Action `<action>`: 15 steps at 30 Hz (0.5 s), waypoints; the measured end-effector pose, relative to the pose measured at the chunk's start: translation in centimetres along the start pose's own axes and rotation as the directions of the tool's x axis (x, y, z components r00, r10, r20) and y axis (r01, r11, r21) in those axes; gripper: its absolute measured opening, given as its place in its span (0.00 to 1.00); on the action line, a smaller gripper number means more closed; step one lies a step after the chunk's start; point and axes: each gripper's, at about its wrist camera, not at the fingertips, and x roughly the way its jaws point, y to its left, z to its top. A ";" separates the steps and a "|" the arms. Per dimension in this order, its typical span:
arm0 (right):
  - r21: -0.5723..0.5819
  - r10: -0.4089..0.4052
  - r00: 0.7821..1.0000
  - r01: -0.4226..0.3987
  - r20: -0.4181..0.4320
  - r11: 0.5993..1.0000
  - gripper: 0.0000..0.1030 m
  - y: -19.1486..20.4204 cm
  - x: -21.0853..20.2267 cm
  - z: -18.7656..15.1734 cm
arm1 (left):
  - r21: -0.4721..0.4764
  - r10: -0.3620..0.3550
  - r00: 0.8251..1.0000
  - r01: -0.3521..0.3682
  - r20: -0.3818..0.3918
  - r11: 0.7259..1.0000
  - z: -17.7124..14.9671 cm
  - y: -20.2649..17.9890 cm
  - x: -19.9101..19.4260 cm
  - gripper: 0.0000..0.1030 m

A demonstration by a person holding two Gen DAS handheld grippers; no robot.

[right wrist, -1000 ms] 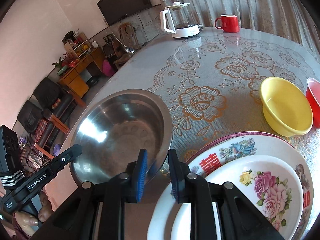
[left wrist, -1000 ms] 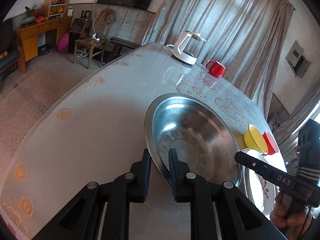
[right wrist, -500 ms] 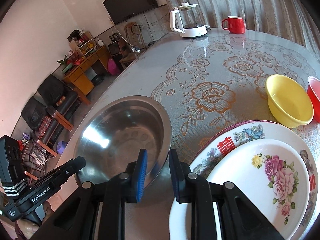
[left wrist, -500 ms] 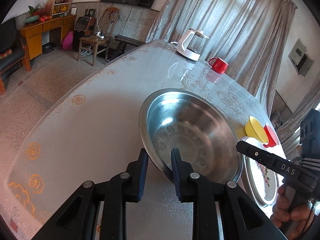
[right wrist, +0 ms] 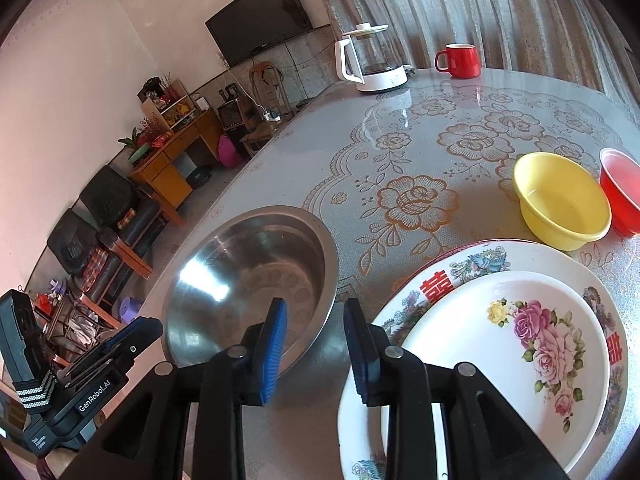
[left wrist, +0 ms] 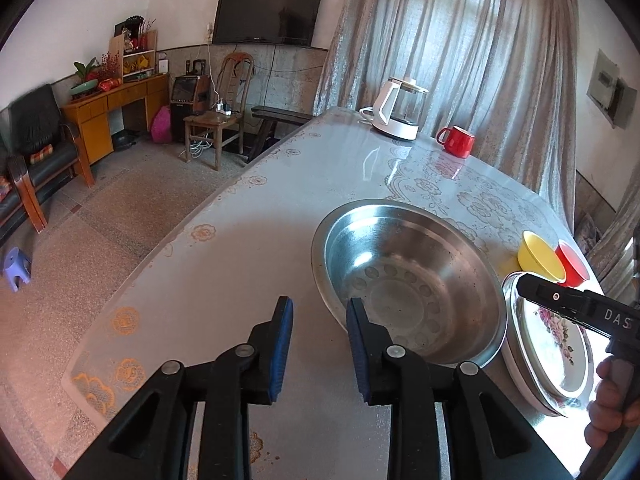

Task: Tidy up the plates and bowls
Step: 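Grasp the steel basin rim with the left tool and pull it closer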

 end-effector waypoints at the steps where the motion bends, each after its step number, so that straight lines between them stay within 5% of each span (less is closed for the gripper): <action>1: 0.002 0.002 1.000 -0.002 0.007 1.000 0.29 -0.1 -0.3 0.0 | 0.002 0.003 1.000 -0.003 0.005 1.000 0.0 0.0 -0.2 0.27; 15: 0.120 -0.030 0.995 0.018 0.095 0.993 0.38 -4.8 -4.8 -0.7 | 0.102 -0.034 0.999 0.030 0.037 0.994 0.5 -3.7 -2.0 0.27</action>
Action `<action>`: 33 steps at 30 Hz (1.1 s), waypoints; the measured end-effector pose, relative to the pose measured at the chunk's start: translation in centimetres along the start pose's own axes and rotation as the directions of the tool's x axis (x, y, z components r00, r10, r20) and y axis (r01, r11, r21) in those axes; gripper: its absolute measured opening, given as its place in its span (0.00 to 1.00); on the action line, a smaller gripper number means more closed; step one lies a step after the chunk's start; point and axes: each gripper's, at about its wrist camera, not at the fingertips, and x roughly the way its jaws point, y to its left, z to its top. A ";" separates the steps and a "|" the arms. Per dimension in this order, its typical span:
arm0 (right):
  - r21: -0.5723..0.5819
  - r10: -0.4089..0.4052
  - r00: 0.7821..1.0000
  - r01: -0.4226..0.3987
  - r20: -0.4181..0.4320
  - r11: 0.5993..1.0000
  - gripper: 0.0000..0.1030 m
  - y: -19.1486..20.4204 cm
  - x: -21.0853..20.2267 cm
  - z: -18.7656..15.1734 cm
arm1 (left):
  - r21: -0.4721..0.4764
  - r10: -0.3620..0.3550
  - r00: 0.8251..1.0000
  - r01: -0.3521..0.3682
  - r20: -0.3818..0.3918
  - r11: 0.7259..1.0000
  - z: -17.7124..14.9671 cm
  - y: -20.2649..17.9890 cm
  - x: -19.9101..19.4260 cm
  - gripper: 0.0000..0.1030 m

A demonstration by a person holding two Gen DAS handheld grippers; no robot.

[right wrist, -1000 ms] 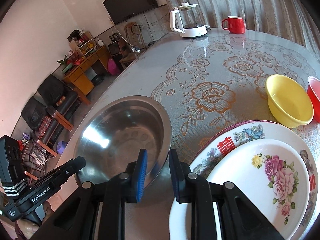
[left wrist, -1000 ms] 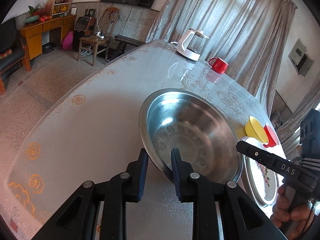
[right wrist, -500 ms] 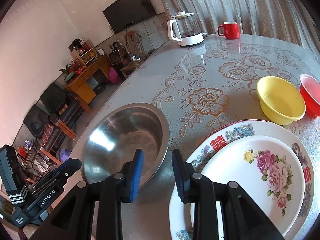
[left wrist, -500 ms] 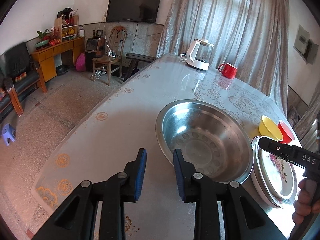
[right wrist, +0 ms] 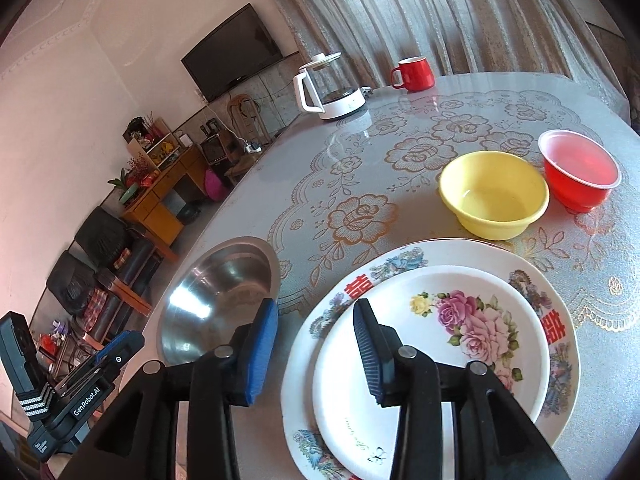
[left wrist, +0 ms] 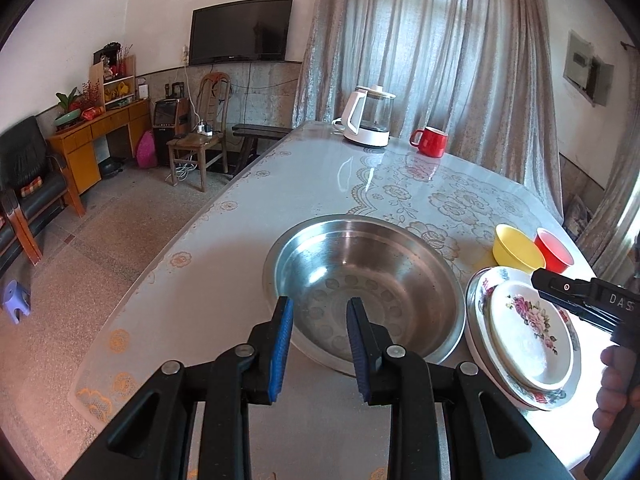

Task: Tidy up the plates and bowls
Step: 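Grasp the steel basin rim with the left tool and pull it closer, then move the left tool to the yellow bowl and grasp its rim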

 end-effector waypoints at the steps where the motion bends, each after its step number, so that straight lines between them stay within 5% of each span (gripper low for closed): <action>1: 0.013 -0.006 1.000 0.005 0.007 1.000 0.39 -0.5 -0.4 0.1 | 0.010 -0.004 1.000 0.004 0.000 1.000 0.1 -0.4 0.0 0.27; 15: 0.310 -0.108 0.992 0.082 0.068 0.947 0.47 -11.6 -4.7 0.8 | 0.099 -0.194 0.977 0.202 -0.085 0.974 3.4 -7.9 2.6 0.27; 25: 0.399 -0.133 0.989 0.097 0.065 0.912 0.47 -17.1 -3.7 3.0 | 0.103 -0.314 0.921 0.344 -0.230 0.934 7.6 -15.2 8.7 0.27; 28: 0.369 -0.130 0.990 0.099 0.060 0.924 0.34 -17.4 -2.7 4.1 | 0.118 -0.314 0.914 0.352 -0.256 0.928 8.5 -17.5 10.4 0.27; 33: 0.370 -0.107 0.993 0.080 0.054 0.926 0.30 -18.3 -1.1 5.8 | 0.050 -0.364 0.874 0.400 -0.320 0.915 10.1 -20.2 14.5 0.27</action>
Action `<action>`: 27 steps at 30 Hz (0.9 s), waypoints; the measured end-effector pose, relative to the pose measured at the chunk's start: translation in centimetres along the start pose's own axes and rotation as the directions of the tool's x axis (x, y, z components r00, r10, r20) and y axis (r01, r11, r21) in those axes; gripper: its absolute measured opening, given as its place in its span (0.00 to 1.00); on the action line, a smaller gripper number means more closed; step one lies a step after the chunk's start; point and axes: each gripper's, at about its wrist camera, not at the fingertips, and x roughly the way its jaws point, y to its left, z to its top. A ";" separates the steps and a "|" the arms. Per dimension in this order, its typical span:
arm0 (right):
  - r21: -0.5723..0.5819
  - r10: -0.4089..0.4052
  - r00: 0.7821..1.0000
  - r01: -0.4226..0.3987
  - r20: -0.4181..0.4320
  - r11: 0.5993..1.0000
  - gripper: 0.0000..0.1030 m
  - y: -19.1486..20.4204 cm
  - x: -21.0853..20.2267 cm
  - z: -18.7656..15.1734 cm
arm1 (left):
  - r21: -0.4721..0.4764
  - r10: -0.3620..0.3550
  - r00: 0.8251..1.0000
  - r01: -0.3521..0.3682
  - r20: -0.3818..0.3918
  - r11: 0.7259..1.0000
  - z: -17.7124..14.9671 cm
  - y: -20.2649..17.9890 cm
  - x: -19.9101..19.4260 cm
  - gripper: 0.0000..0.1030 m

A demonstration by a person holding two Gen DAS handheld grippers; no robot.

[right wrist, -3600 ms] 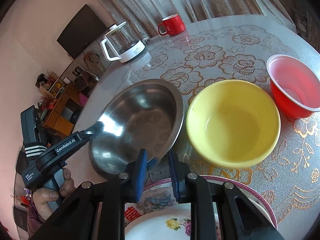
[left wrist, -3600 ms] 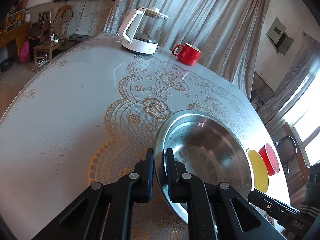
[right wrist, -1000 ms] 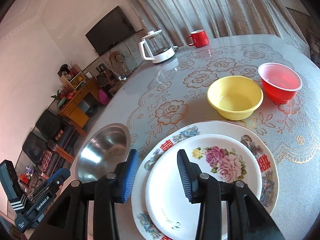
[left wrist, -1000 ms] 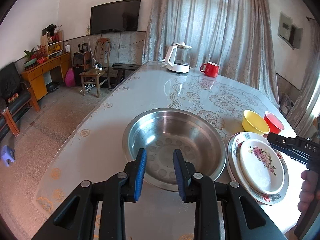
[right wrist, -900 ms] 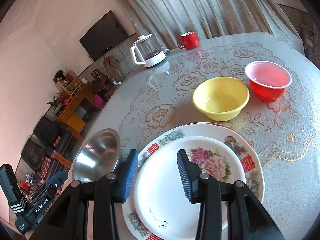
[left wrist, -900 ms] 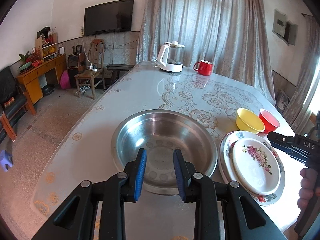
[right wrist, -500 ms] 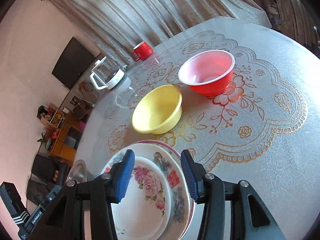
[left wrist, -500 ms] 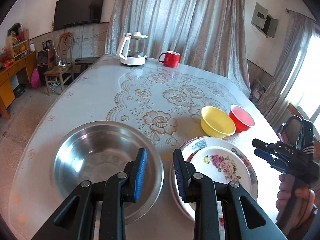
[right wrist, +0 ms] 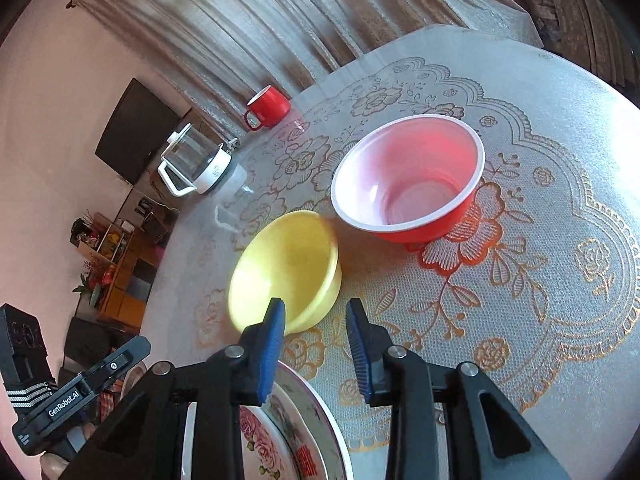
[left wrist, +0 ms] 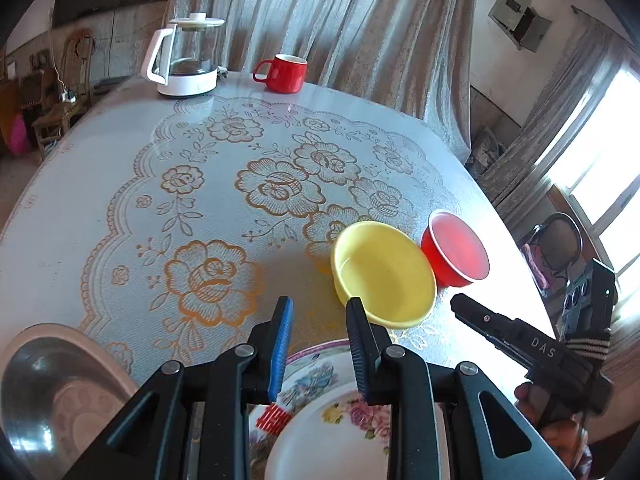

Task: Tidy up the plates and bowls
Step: 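Move the left tool to the yellow bowl and grasp its rim, then lift the yellow bowl with the left tool over the steel basin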

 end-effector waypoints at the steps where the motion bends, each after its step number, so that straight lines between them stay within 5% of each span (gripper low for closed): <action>1: 0.010 0.006 1.000 -0.006 -0.007 1.000 0.30 -0.1 0.5 0.3 | -0.007 -0.013 1.000 0.013 -0.010 1.000 0.5 -0.1 0.8 0.27; 9: 0.067 0.041 0.996 -0.035 -0.081 0.997 0.30 -1.6 3.5 1.5 | -0.094 -0.040 0.993 0.030 -0.112 0.995 3.4 -0.7 6.8 0.34; 13: 0.040 0.044 0.996 -0.041 -0.082 0.998 0.21 -1.4 3.9 1.6 | -0.116 -0.047 0.984 0.027 -0.173 0.993 3.3 -0.7 9.1 0.34; 15: 0.033 0.048 0.995 -0.045 -0.084 0.998 0.21 -1.2 4.2 1.6 | -0.112 -0.042 0.981 0.021 -0.188 0.993 3.1 -0.7 9.8 0.23; 18: 0.024 0.038 0.995 -0.036 -0.091 0.999 0.17 -1.2 4.5 1.4 | -0.101 -0.023 0.983 0.005 -0.184 0.995 2.5 -0.7 9.8 0.08; 27: -0.037 0.040 0.996 -0.043 -0.082 0.998 0.13 0.9 3.6 1.2 | -0.131 -0.024 0.993 0.009 -0.112 0.991 1.8 -0.2 6.1 0.09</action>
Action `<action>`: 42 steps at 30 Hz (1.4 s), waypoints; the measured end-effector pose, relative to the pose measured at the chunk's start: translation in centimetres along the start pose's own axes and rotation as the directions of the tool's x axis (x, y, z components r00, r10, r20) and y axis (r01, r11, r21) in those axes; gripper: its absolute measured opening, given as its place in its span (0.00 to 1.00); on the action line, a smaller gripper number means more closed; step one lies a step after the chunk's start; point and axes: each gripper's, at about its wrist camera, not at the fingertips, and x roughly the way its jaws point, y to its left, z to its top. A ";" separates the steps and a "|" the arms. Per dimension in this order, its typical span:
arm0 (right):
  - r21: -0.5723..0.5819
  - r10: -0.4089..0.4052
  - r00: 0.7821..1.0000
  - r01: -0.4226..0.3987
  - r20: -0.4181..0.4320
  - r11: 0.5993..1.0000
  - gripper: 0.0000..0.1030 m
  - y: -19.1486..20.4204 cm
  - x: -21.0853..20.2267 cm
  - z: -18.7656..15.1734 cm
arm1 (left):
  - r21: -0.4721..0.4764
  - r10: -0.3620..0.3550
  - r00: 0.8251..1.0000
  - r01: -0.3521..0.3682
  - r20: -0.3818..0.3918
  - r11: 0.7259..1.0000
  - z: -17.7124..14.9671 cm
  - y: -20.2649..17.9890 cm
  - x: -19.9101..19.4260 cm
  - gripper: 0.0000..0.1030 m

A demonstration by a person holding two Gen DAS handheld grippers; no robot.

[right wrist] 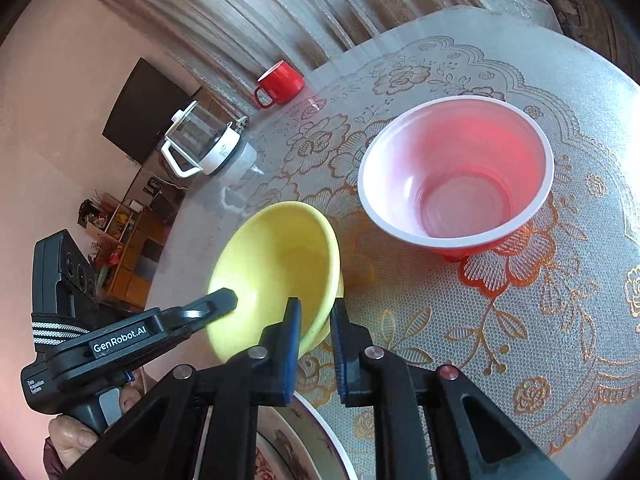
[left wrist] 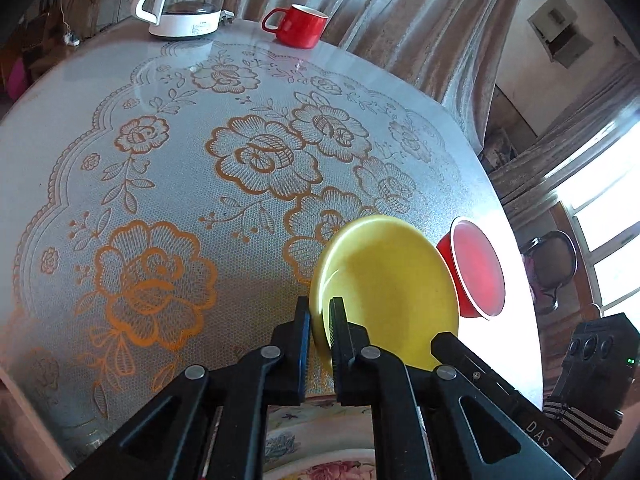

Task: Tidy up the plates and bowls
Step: 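Lift the yellow bowl with the left tool over the steel basin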

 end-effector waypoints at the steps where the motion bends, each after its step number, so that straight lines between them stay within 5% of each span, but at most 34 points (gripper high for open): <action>1: -0.007 -0.001 1.000 0.001 0.000 1.000 0.13 0.4 -0.1 -0.1 | 0.003 0.007 1.000 -0.007 0.013 1.000 -0.3 0.1 -0.6 0.09; 27: -0.260 0.104 0.993 -0.112 -0.048 0.959 0.13 13.9 -1.2 -8.6 | -0.043 0.064 0.960 -0.055 0.271 0.998 -9.4 9.5 -16.2 0.10; 42: -0.350 0.135 0.980 -0.179 -0.145 0.920 0.13 19.5 1.0 -12.8 | -0.187 0.085 0.955 -0.032 0.284 0.982 -13.1 16.2 -19.0 0.10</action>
